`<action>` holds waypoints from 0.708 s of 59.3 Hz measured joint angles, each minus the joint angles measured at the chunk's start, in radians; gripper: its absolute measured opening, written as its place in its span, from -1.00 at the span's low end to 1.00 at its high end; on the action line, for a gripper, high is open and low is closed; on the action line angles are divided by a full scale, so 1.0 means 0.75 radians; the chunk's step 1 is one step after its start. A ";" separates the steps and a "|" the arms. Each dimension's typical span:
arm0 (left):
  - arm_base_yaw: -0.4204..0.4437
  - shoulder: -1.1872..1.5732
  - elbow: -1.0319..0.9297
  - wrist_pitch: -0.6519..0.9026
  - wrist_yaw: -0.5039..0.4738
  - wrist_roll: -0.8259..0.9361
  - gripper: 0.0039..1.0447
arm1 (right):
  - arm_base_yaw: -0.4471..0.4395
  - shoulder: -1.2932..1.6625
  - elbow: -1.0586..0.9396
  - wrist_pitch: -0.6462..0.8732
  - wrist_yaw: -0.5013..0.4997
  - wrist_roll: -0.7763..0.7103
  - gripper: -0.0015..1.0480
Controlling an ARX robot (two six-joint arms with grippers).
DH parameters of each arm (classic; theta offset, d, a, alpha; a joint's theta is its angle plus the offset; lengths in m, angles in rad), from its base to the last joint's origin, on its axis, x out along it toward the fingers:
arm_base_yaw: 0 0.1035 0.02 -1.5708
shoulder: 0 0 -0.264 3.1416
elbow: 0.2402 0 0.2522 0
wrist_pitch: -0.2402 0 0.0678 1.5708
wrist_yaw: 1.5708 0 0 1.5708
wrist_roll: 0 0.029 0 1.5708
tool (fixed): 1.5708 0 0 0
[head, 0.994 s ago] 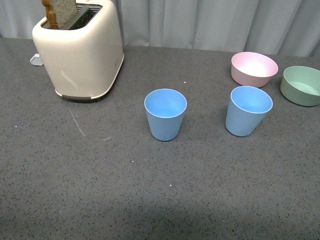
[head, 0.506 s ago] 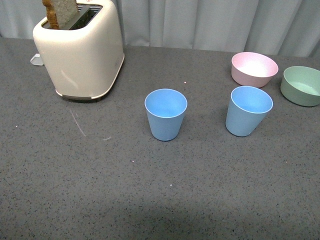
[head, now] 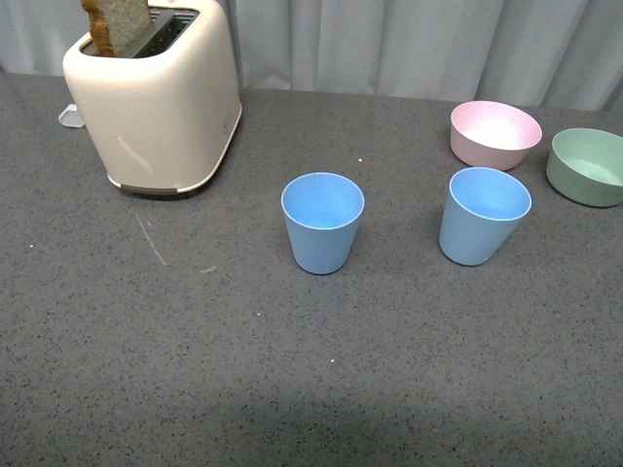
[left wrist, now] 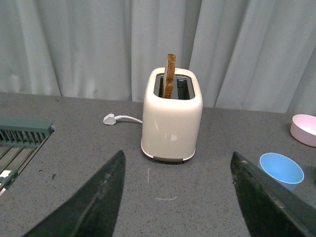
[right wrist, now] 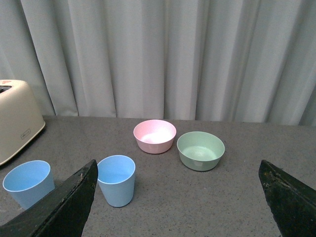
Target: Stack blue cups with both arms
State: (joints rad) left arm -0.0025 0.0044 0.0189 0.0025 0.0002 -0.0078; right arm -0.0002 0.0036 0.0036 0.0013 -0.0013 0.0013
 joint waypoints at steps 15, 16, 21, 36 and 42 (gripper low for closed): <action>0.000 0.000 0.000 0.000 0.000 0.003 0.88 | -0.006 0.347 0.046 0.097 0.151 -0.309 0.81; 0.000 0.000 0.000 0.000 0.000 0.003 0.88 | -0.011 0.411 0.054 0.135 0.145 -0.317 0.81; 0.000 0.000 0.000 0.000 0.000 0.004 0.88 | -0.034 0.717 0.119 0.285 0.075 -0.315 0.81; 0.000 0.000 0.000 0.000 0.000 0.004 0.88 | -0.051 1.643 0.524 0.387 -0.078 -0.095 0.81; 0.000 0.000 0.000 0.000 0.000 0.004 0.88 | -0.040 1.934 0.737 0.313 -0.083 -0.022 0.81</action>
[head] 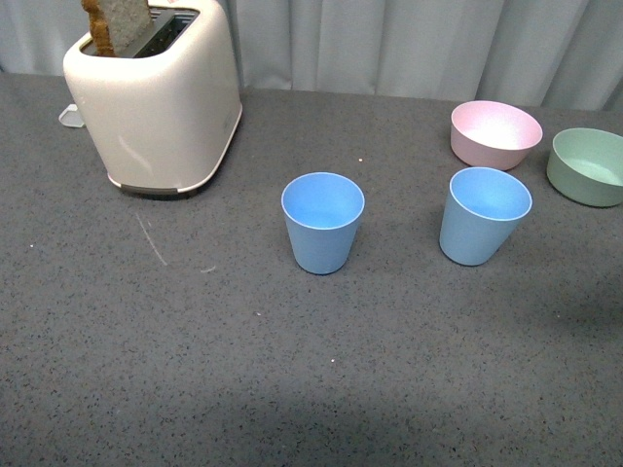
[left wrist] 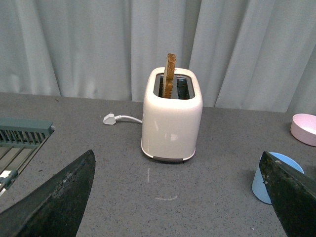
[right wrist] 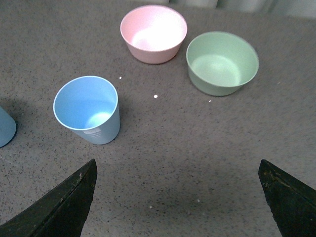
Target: Stack blue cups with both arms
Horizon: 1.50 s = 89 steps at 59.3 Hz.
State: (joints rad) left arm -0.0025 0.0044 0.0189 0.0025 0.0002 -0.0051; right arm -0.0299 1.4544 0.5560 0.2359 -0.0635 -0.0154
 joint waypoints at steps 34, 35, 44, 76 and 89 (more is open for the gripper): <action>0.000 0.000 0.000 0.000 0.000 0.000 0.88 | 0.127 0.714 0.644 -0.356 -0.065 0.228 0.81; 0.000 0.000 0.000 0.000 0.000 0.000 0.88 | 0.132 0.725 0.656 -0.362 -0.062 0.233 0.81; 0.000 0.000 0.000 0.000 -0.001 0.000 0.88 | 0.157 0.800 0.746 -0.444 -0.044 0.253 0.52; 0.000 0.000 0.000 0.000 0.000 0.000 0.88 | 0.184 0.836 0.819 -0.535 -0.035 0.305 -0.99; 0.000 0.000 0.000 0.000 0.000 0.000 0.88 | 0.189 0.785 0.816 -0.564 -0.148 0.347 -0.98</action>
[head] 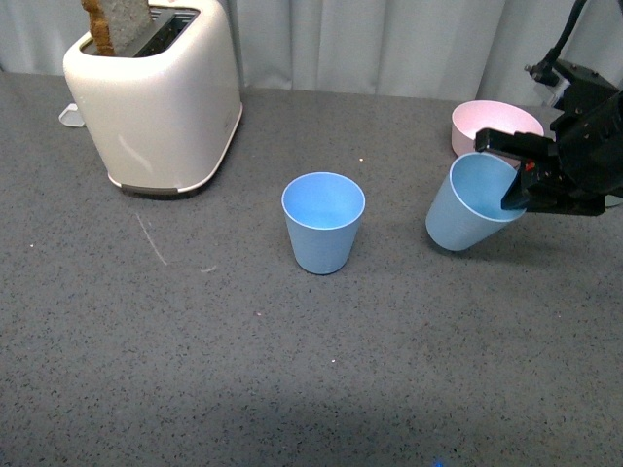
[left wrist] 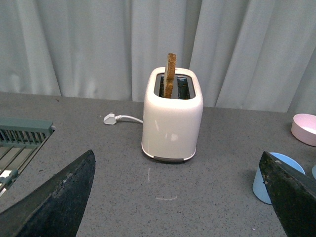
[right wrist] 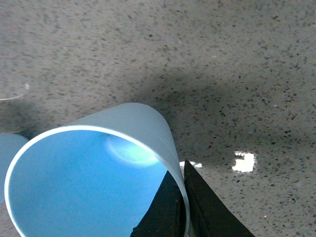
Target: Stack blue cups with both arms
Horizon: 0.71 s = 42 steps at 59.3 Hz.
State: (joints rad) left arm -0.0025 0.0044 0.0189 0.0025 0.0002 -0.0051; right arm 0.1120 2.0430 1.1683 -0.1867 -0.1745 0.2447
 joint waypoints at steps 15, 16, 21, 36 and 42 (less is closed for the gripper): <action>0.000 0.000 0.000 0.000 0.000 0.000 0.88 | 0.104 -0.149 0.062 -0.073 -0.171 0.064 -0.98; 0.000 0.000 0.000 0.000 0.000 0.000 0.88 | 0.112 -0.152 0.067 -0.074 -0.173 0.065 -0.98; 0.000 0.000 0.000 0.000 0.000 0.000 0.88 | 0.183 -0.163 0.111 -0.081 -0.184 0.081 -0.98; 0.000 0.000 0.000 0.000 0.000 0.000 0.88 | 0.327 -0.139 0.162 -0.104 -0.154 0.108 -0.98; 0.000 0.000 0.000 0.000 0.000 0.000 0.88 | 0.346 -0.116 0.173 -0.111 -0.141 0.111 -0.98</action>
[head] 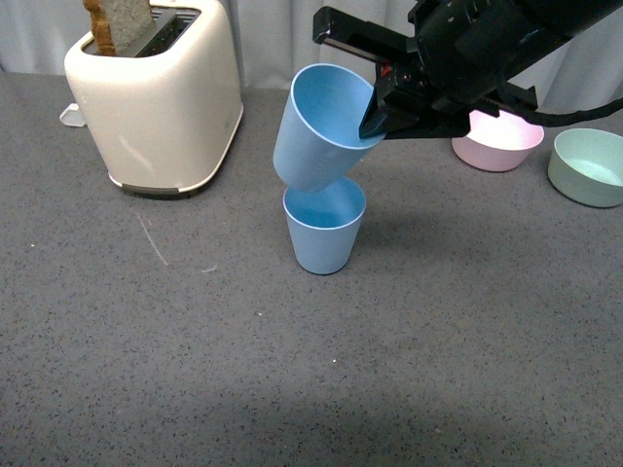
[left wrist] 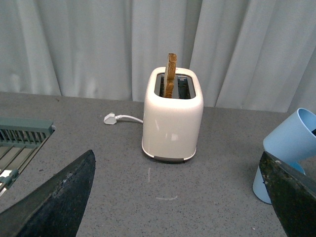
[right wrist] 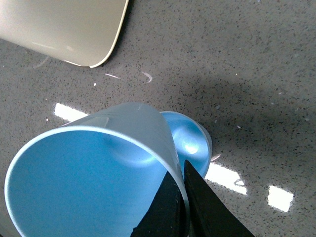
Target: Stack blue cups with both arms
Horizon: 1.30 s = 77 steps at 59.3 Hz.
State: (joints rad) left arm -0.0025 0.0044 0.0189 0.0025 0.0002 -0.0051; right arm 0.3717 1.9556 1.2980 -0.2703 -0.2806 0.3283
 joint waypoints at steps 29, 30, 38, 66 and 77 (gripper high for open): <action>0.000 0.000 0.000 0.000 0.000 0.000 0.88 | 0.012 0.018 0.000 0.035 0.058 -0.026 -0.04; 0.000 0.000 0.000 0.000 0.000 0.000 0.88 | 0.012 0.017 -0.002 0.043 0.065 -0.031 -0.02; 0.000 0.000 0.000 -0.001 0.000 0.000 0.88 | 0.011 -0.010 -0.024 0.058 0.118 -0.068 0.47; 0.000 -0.001 0.000 -0.001 -0.001 0.001 0.88 | -0.178 -0.448 -1.129 1.932 0.699 -0.426 -0.62; 0.000 -0.001 0.000 -0.001 -0.002 0.001 0.88 | -0.245 -0.625 -1.333 1.921 0.614 -0.437 -0.98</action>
State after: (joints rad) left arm -0.0025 0.0036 0.0189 0.0021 -0.0010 -0.0048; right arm 0.1883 1.4872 0.2985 1.1706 0.1799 0.0002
